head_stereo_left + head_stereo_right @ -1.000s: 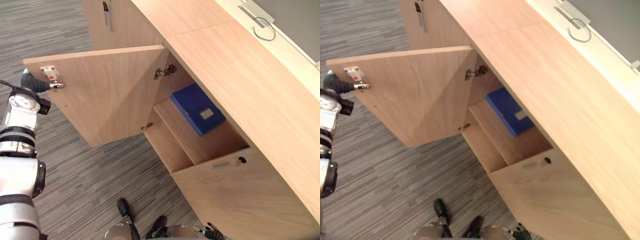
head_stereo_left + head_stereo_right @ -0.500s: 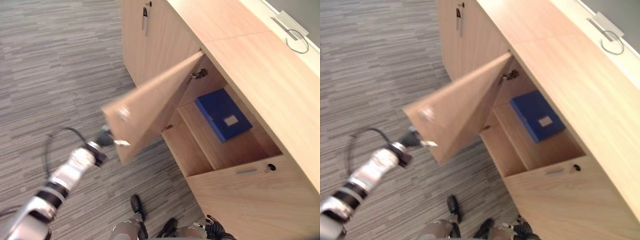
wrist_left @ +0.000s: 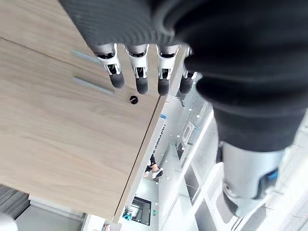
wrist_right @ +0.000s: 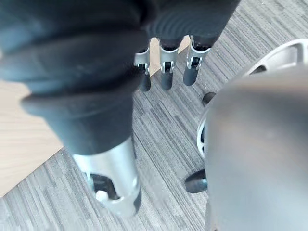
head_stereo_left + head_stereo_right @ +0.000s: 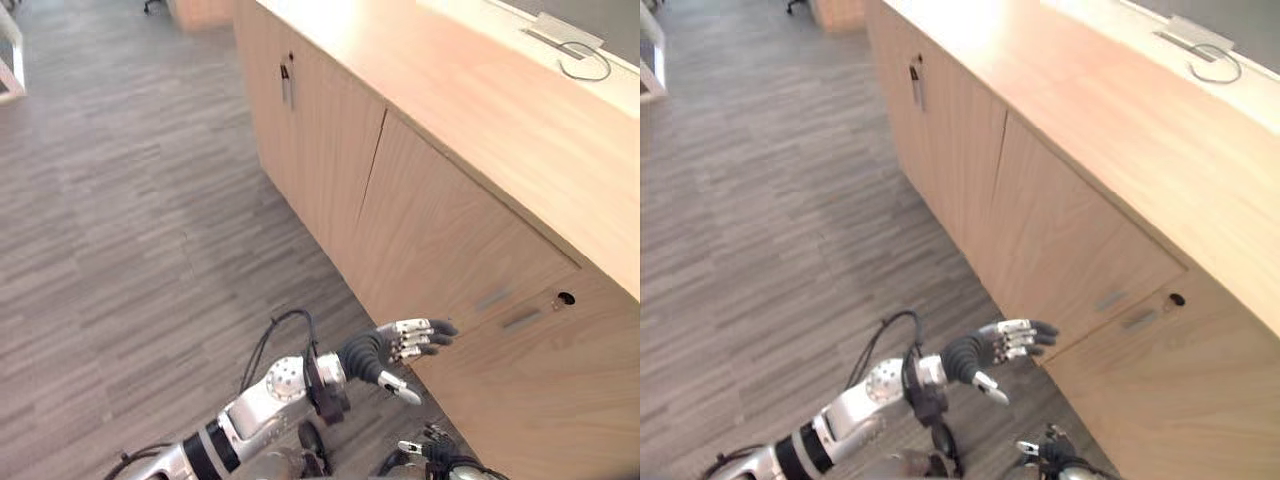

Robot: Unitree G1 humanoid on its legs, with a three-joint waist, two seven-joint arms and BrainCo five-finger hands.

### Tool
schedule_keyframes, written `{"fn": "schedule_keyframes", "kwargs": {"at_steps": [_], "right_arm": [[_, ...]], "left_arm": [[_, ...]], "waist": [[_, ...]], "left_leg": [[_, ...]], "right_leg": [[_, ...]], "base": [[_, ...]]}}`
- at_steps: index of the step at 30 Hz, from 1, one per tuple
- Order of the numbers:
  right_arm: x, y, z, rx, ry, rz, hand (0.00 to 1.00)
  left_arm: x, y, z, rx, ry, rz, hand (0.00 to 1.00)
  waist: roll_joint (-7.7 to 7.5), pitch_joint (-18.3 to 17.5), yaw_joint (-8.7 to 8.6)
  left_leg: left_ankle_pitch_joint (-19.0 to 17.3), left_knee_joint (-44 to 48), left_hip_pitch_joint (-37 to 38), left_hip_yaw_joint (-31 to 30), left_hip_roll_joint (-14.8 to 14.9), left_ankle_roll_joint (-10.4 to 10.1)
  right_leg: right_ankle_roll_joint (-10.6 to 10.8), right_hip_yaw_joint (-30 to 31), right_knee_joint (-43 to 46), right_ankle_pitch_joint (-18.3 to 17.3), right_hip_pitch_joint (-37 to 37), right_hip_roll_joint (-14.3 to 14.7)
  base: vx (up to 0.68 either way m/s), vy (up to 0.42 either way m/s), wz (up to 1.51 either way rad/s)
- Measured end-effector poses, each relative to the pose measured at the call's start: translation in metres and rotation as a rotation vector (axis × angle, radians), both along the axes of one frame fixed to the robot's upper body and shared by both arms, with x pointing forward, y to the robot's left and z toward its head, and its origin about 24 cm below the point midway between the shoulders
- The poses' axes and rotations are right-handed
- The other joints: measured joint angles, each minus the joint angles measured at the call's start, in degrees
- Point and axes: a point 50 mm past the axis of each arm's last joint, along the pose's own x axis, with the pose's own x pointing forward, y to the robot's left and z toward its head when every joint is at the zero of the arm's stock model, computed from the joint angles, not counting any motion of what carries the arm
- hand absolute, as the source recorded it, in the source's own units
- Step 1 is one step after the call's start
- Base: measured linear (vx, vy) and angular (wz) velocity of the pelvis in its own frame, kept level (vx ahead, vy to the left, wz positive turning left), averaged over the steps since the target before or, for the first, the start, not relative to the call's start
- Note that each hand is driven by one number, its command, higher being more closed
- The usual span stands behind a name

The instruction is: Walk over to the cabinet, pick up the folder, carry it to the office cabinet, place the folder inside the office cabinet, then close the office cabinet door

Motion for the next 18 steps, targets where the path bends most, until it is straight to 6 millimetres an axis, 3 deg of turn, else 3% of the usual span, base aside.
{"fn": "schedule_keyframes", "kwargs": {"at_steps": [7, 10, 14, 17, 18], "right_arm": [[0.0, 0.01, -0.002, 0.025, 0.0, 0.003, 0.0], [0.0, 0.02, -0.003, 0.044, 0.003, 0.031, 0.0], [-0.002, 0.029, -0.005, 0.068, 0.011, 0.026, 0.0], [-0.004, 0.029, -0.005, 0.08, 0.014, 0.01, 0.0], [-0.006, 0.027, -0.006, 0.085, 0.014, -0.027, 0.0]], "left_arm": [[-0.003, -0.002, -0.006, -0.071, 0.091, 0.097, 0.0], [0.009, 0.009, -0.026, -0.044, 0.182, 0.24, 0.0], [0.024, 0.048, -0.065, 0.036, 0.33, 0.494, 0.0], [0.027, 0.091, -0.097, 0.111, 0.442, 0.7, 0.0], [0.024, 0.112, -0.106, 0.127, 0.475, 0.806, 0.0]], "waist": [[-0.11, -0.42, -0.16], [-0.74, -1.2, -0.45], [-2.61, -2.01, -1.24], [-3.32, -1.7, -1.49], [-3.24, -1.33, -1.26]], "left_leg": [[3.94, -6.11, 4.03, 1.47, 0.13, -1.65], [4.89, -7.88, 6.18, 4.08, 1.22, -2.87], [5.17, -8.16, 8.31, 8.26, 3.72, -5.0], [-1.87, 6.23, 5.71, 11.65, 10.32, -6.59], [-4.51, 15.01, 4.39, 12.11, 14.42, -6.54]], "right_leg": [[-0.84, 0.73, -5.38, 2.65, 2.24, 3.24], [-1.0, 3.4, -6.86, 3.06, 3.05, 5.23], [-1.54, 7.27, -8.06, 2.7, 3.13, 7.84], [-2.93, 11.36, -7.94, 1.49, 3.58, 9.89], [-3.61, 13.47, -8.08, 0.41, 3.89, 11.16]], "base": [[-0.01, -0.029, -0.1], [-0.03, -0.095, -0.51], [-0.05, -0.128, -0.58], [0.0, -0.203, -0.75], [0.03, -0.109, -0.73]]}}
